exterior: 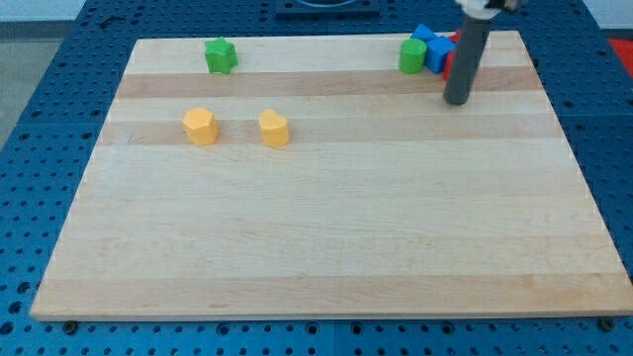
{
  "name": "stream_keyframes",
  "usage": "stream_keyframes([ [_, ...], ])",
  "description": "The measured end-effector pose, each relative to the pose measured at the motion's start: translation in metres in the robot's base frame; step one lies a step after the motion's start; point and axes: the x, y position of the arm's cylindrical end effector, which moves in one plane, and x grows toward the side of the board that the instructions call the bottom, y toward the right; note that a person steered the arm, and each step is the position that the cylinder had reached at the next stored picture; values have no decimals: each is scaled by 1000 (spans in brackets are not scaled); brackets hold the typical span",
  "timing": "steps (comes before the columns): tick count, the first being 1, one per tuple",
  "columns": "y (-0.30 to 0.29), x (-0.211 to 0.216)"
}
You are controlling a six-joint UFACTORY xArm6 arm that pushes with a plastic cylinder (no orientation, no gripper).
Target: Push the yellow heart closer to the green circle and blue cube
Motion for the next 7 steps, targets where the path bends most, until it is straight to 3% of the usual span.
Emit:
stream_keyframes([
  [2, -122, 76],
  [3, -190, 86],
  [4, -226, 72],
  [7, -252, 50],
])
